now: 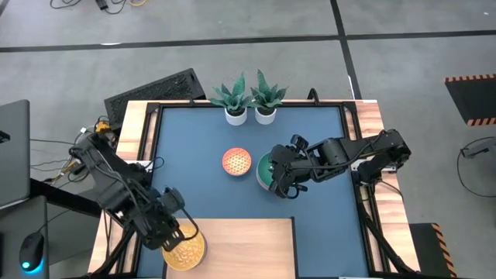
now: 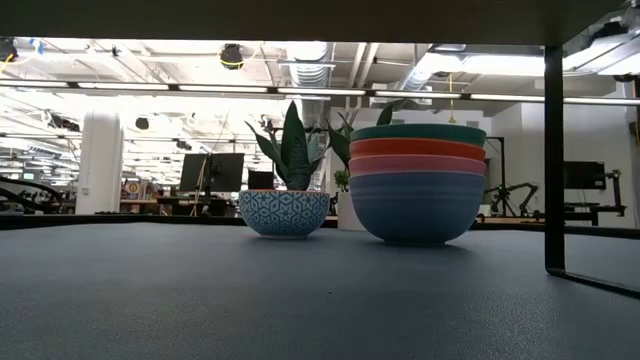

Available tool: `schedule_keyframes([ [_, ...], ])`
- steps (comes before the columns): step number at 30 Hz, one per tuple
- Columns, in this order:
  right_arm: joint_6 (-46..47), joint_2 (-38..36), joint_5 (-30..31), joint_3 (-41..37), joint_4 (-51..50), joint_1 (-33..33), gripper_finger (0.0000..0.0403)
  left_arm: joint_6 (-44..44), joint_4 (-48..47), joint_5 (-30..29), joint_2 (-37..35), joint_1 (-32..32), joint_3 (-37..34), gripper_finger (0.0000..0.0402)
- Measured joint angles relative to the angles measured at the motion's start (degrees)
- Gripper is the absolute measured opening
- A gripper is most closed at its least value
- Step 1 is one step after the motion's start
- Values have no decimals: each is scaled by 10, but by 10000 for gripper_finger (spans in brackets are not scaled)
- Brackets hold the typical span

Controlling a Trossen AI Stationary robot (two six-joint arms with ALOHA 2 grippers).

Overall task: Place and stack bowls onto a shelf
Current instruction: Stack the yellow and white bowl on top of the light blue and white bowl on the shelf, then stack the orange and white bowl on top of the yellow and white bowl on the shelf

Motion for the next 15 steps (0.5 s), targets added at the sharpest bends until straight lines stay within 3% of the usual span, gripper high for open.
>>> schedule_keyframes([
  [7,-3,0,0,0,0,-1,216,-26,-9,-27,-38,-10,0,145],
  [15,-4,0,0,0,1,-3,216,-21,26,-77,-46,-30,0,122],
])
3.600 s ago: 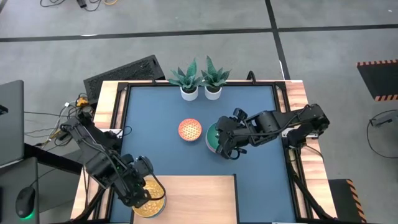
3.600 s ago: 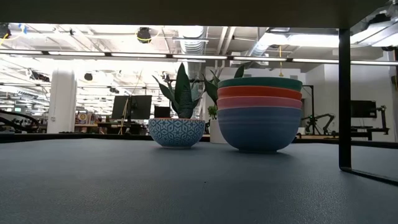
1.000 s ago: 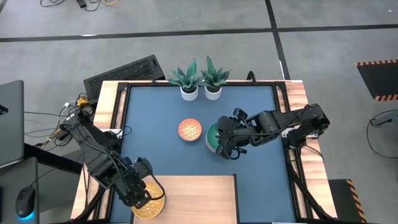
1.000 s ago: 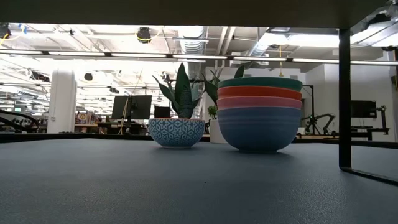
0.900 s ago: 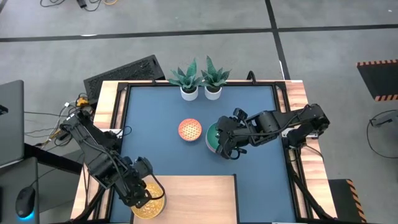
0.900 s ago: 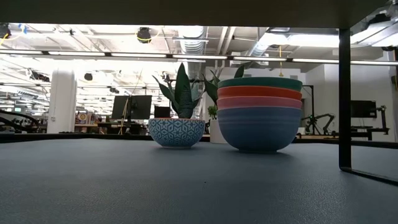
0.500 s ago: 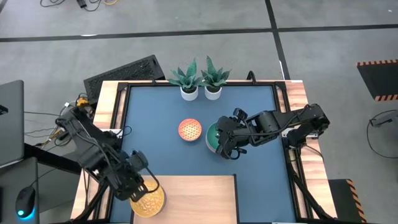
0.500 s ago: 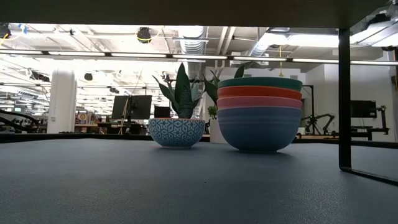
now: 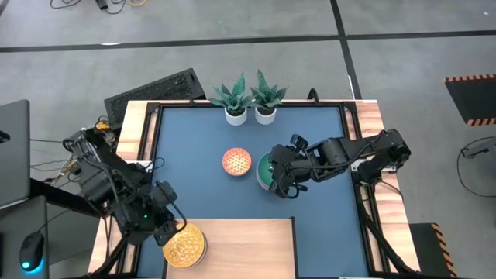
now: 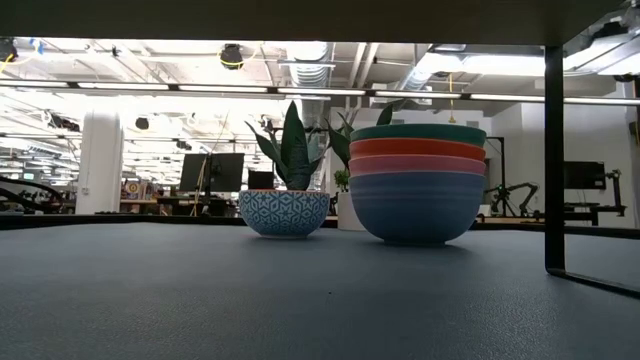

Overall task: Place and stack bowls onto a shelf
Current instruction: Stack the orange and white bowl on top of the yellow and white bowl on the shelf

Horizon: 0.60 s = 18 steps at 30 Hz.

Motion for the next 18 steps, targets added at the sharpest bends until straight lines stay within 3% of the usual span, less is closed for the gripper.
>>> schedule_keyframes([
  [9,-55,0,2,0,132,-7,216,-19,12,-125,-6,-50,0,7],
  [13,-72,16,-14,1,182,-52,216,-9,25,-197,-47,-61,0,18],
  [18,-124,56,-72,-1,171,-109,216,46,14,-322,-86,-54,0,45],
])
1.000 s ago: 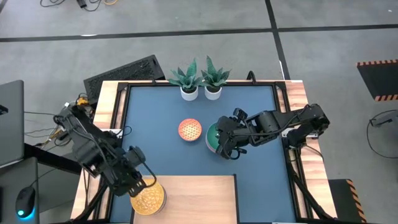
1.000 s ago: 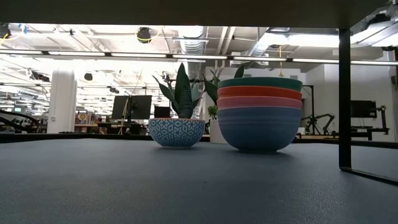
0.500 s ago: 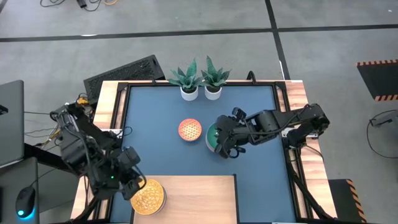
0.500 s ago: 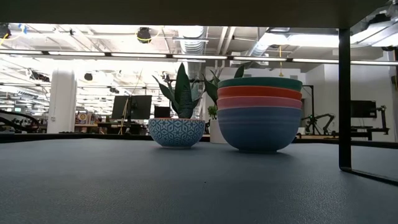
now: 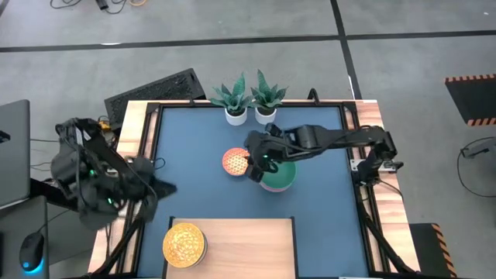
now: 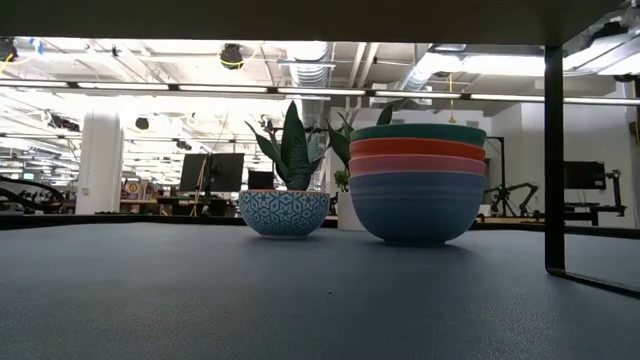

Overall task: Place and stack bowls onto a shelf
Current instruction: Stack the orange and white bowl on top of the yellow and white bowl on the shelf

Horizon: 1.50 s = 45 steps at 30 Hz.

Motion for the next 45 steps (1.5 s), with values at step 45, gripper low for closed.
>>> schedule_keyframes([
  [45,10,-283,94,1,-327,-35,216,555,153,377,403,673,0,197],
])
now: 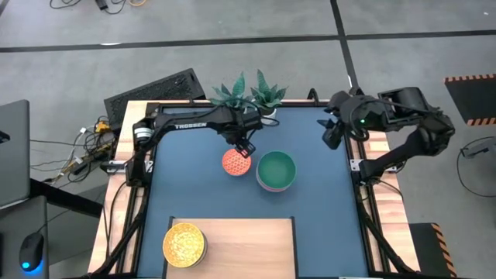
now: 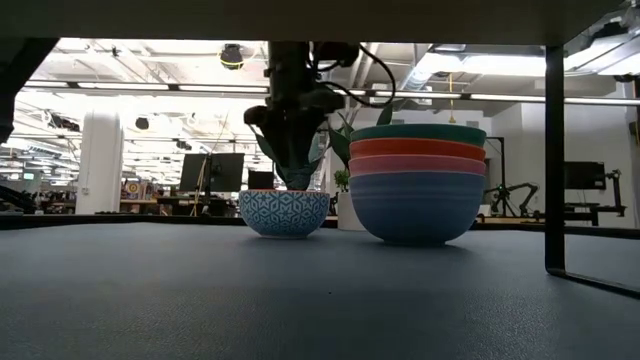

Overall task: Place and stack bowls onto a shelf
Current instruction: Stack the orange and white bowl on top of the yellow and white bowl on the shelf

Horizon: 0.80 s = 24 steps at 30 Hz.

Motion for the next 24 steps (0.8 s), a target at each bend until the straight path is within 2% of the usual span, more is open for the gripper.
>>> schedule_keyframes([
  [9,-10,-10,0,0,0,0,216,90,7,4,4,0,-6,197],
  [14,-11,-9,0,0,0,0,216,110,30,36,4,-1,-55,197],
  [24,-11,-9,0,0,0,0,216,128,111,38,3,-4,-138,197],
])
